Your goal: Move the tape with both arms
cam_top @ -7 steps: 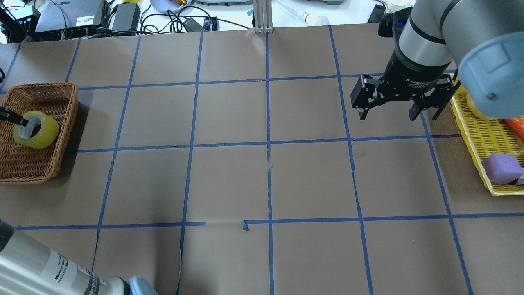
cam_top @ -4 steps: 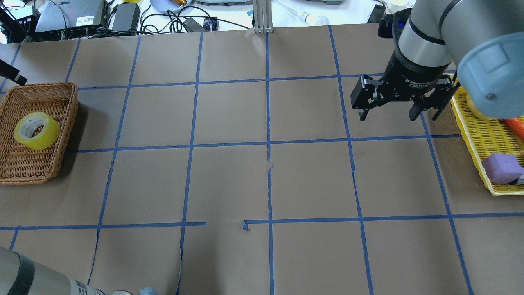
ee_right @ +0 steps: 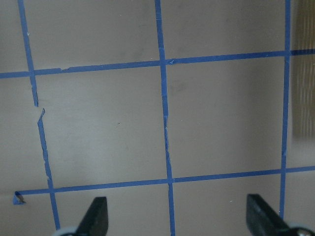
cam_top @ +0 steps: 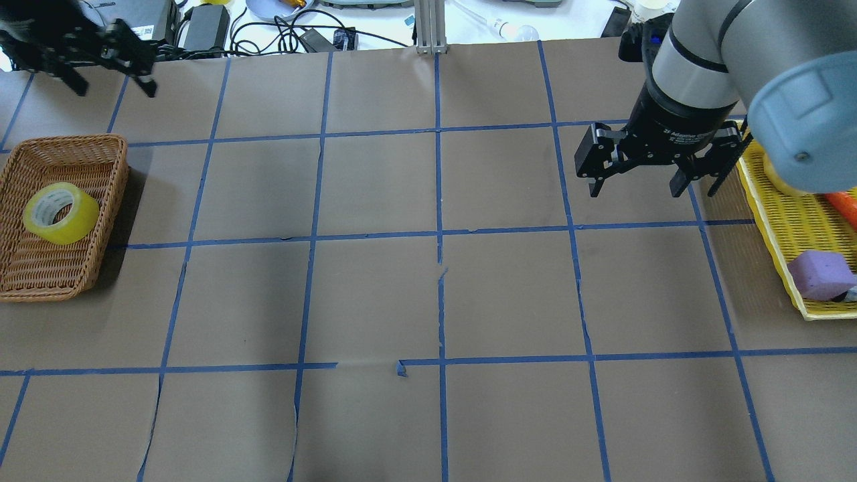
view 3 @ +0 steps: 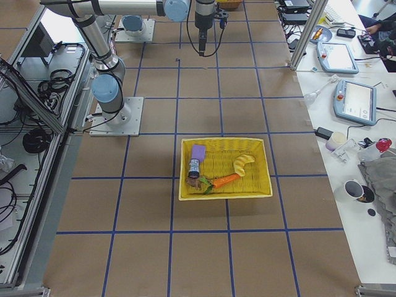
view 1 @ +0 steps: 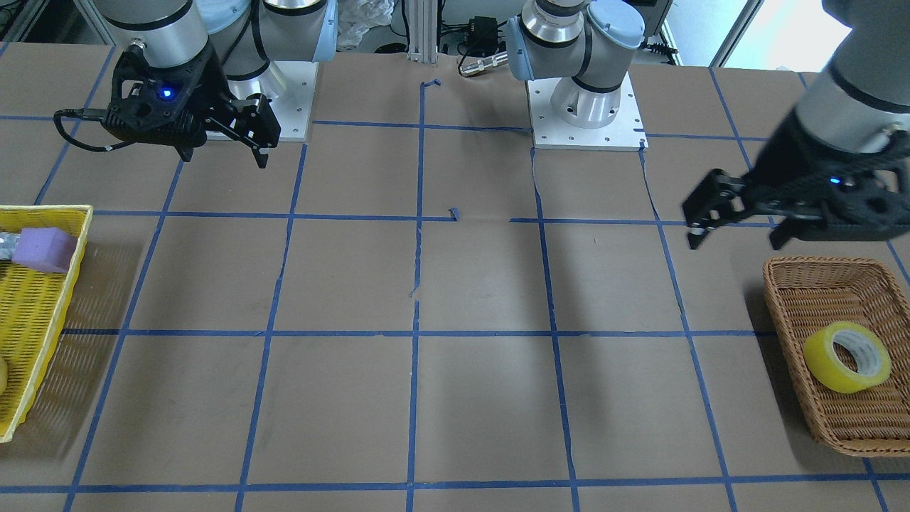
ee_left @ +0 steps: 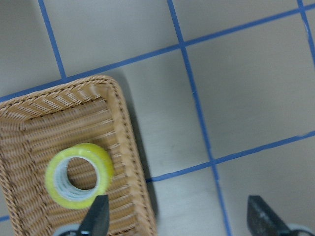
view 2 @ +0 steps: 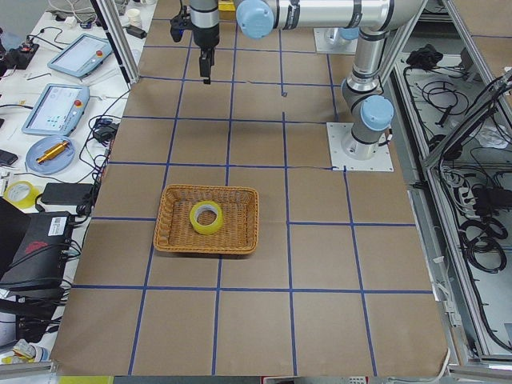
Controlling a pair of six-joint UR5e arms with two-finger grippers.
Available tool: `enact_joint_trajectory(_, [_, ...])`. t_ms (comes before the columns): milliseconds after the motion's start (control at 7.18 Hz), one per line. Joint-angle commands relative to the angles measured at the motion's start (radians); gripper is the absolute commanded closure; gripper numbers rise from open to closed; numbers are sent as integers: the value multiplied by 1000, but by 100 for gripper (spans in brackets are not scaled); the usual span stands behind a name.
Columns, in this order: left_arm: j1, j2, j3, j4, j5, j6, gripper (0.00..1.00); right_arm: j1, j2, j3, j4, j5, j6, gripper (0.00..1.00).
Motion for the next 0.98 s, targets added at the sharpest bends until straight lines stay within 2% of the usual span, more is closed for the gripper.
enact_joint_trajectory(0, [-148,54,-153,-32,4,-175,0,-1,-1,0,0,-4,-1,0])
enact_joint_trajectory(139, [-141,85,-207,-23,1,-157,0,-1,1,0,0,-4,-3,0])
enact_joint_trajectory(418, [-144,131,-197,-14,-13,-172,0,-1,10,-2,-3,-1,-6,0])
enact_joint_trajectory(557, [-146,145,-177,-17,-55,-172,0,-1,12,-2,-3,-7,-5,0])
enact_joint_trajectory(836, [-143,146,-175,-17,-44,-169,0,0,28,-17,-15,0,-3,0])
